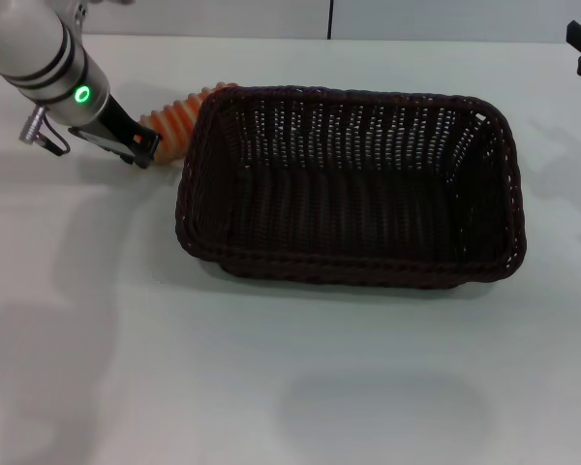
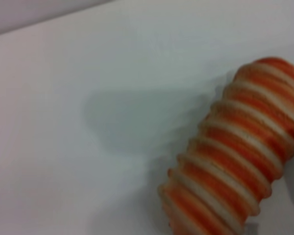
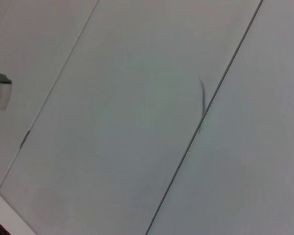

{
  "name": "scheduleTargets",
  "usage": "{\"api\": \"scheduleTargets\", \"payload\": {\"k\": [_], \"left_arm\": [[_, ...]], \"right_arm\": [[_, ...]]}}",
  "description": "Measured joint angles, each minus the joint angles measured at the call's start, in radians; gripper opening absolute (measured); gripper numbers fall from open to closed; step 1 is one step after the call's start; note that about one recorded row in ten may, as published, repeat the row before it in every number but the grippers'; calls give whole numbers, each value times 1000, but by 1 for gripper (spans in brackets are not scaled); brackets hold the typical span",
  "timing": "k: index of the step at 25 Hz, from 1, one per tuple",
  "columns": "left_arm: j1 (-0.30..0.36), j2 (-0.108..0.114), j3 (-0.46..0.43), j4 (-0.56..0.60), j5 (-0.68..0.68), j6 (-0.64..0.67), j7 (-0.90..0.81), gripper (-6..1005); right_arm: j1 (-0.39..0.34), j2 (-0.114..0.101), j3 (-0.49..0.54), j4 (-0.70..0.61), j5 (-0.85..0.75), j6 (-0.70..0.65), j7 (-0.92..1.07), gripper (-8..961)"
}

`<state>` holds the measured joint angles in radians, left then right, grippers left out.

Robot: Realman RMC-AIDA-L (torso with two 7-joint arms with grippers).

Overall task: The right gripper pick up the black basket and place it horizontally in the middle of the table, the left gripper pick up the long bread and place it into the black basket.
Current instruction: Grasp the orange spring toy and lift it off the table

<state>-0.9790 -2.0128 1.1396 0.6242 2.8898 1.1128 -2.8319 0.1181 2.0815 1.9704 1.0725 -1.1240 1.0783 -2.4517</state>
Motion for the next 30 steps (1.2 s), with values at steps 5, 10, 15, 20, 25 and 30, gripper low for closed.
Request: {"api": "scheduleTargets", "payload": {"k": [5,10,15,20,25,30], "left_arm": [[11,-1,51,79,1,53,-8,194],[14,-8,158,92,0,52,-1,165],[2,-7,296,96,2,12,5,321],[28,18,226,200,2,11,32,476],[61,26,202,295,1,34,106,789],[47,0,177,287,0,86,209,813]], "right_arm": [[0,0,1,2,1,0,0,541],[0,0,1,4,1,1,3,541],[-3,0,-9,13,4,2,12,541],[-19,1,-10,38,4,1,33,541],[-36,3,-10,61,5,-3,51,541],[-46,3,-33,91,5,-55,83,541]]}}
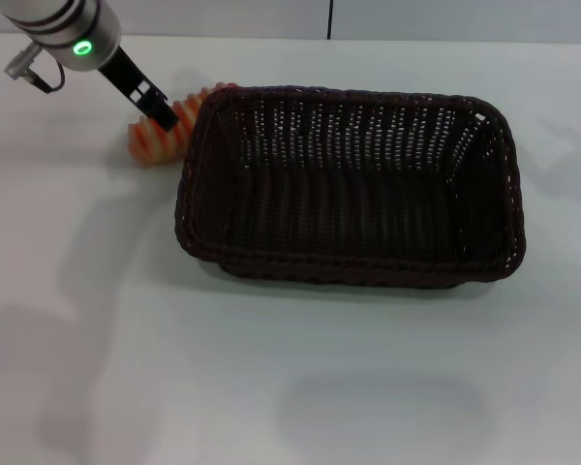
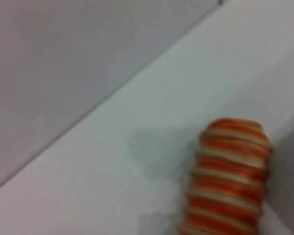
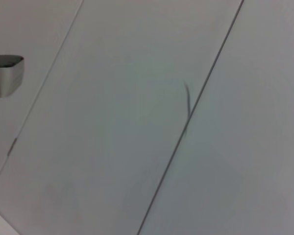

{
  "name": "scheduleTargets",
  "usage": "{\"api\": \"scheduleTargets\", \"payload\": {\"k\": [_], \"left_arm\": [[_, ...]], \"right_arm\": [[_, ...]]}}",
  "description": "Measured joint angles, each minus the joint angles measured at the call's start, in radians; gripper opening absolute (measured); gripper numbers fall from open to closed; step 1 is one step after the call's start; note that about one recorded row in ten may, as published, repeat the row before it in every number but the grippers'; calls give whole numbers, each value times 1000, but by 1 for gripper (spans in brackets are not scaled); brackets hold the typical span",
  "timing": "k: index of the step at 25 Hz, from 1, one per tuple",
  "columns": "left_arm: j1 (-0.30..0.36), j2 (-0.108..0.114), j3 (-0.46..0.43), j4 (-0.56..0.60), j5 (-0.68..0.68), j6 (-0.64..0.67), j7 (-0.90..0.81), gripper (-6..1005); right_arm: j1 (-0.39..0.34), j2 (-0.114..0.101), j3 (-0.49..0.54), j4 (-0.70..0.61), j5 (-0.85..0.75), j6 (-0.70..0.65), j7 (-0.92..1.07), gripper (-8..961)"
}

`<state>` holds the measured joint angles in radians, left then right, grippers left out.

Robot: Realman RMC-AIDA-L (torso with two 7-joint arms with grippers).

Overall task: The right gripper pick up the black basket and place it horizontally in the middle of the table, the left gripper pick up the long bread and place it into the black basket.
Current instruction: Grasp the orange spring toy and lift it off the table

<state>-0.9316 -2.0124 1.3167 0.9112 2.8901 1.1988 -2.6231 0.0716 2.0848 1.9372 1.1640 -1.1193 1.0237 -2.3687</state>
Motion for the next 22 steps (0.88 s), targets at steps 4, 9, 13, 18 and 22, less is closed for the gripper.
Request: {"api": "scheduleTargets", "payload": {"k": [4,9,13,18,22], "left_arm": [[-10,1,5,-10,1,26,32,812],[-14,9,4,-25,1,19,66,812],[-26,16,-2,-59,2,4,87,811],[-59,19,-23,-124,2,-30,116,811],[-64,20,-30,-131,3,-61,116,810]], "right_arm": [[-22,0,-58,51,-1,-62,4,541],[-53,-2,-153,124,-5,-168,4,541],[-63,-3,-170,134,-2,-180,4,541],[-68,1,-169,131,34,-235,3,541],[-68,-5,-127,69,151,-251,-16,541]]}}
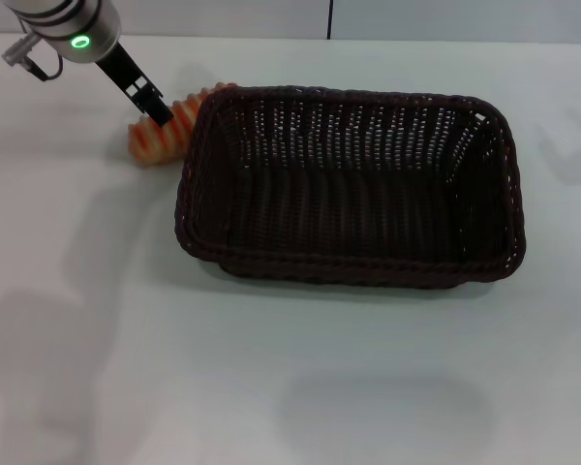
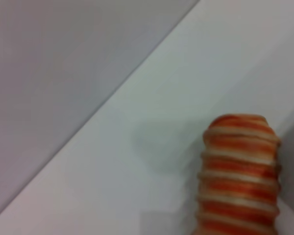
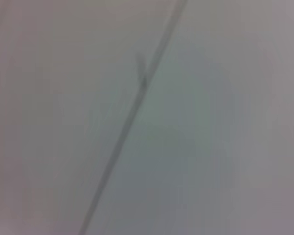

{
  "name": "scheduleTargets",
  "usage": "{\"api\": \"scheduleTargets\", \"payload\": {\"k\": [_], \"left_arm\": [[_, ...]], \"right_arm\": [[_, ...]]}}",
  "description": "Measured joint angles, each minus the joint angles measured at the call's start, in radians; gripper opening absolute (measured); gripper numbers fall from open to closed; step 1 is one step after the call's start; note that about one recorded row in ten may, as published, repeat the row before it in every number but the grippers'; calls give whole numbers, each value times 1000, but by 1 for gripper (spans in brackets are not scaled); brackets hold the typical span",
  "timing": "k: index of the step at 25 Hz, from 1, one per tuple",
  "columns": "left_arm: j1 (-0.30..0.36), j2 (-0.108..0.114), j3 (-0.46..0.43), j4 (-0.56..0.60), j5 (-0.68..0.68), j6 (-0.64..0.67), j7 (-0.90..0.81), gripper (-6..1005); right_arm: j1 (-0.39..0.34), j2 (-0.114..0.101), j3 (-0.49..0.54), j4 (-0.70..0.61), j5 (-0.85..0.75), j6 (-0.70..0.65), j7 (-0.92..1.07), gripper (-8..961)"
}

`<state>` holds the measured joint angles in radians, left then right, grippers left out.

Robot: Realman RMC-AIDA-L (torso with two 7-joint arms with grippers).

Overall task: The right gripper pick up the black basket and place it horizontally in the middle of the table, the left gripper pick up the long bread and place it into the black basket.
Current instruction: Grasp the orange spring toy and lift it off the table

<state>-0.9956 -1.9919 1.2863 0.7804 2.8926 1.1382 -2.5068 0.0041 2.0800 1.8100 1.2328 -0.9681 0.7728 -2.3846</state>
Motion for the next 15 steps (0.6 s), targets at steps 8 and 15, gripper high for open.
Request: {"api": "scheduleTargets", "payload": {"k": [8,15], "left_arm": [[-12,12,-28,-34,-1,-52,2,807],[-78,43,-98,-208,-1,-103,39,805]], "right_arm": [[7,2,67,-38,36,8,-7,541],[42,2,59,-50,37,8,-7,541]]}}
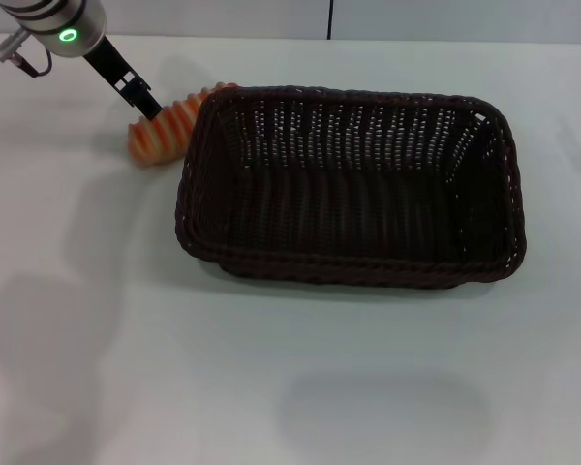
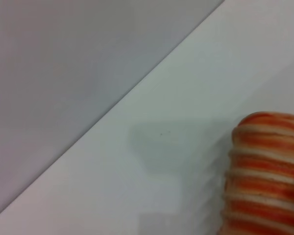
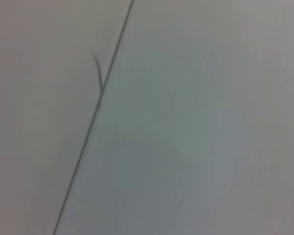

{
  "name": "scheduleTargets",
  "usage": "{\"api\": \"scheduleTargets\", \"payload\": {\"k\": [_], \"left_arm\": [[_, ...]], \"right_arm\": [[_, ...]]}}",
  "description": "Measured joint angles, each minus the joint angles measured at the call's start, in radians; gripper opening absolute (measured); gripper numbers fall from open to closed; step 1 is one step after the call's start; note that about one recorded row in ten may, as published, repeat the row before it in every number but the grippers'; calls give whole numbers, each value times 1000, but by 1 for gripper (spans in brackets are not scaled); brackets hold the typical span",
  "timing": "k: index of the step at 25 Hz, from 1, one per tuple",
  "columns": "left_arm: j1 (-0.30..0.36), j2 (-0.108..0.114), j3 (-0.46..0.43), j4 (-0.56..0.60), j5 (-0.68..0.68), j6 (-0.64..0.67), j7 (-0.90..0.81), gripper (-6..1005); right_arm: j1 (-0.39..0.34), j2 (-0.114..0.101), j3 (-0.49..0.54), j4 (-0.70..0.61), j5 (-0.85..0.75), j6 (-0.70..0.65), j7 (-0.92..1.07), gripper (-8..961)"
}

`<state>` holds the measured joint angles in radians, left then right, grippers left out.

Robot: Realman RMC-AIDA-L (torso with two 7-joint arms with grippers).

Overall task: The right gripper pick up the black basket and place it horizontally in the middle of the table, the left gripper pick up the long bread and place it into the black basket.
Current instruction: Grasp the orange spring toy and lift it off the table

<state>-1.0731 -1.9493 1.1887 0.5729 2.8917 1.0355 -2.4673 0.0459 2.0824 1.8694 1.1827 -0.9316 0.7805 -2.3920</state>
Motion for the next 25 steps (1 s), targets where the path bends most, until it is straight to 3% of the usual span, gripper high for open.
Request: {"api": "scheduleTargets", "payload": {"k": [16,25], "left_arm": [[-7,-4,-17,-70,-2,-5,27,804],[-8,-31,-17,-70,-2,-14,41,802]], "right_arm": [[51,-2,-25,-25,-4,0,-6,541],[52,-1,-40,-20,-4,0,-13,541]]}}
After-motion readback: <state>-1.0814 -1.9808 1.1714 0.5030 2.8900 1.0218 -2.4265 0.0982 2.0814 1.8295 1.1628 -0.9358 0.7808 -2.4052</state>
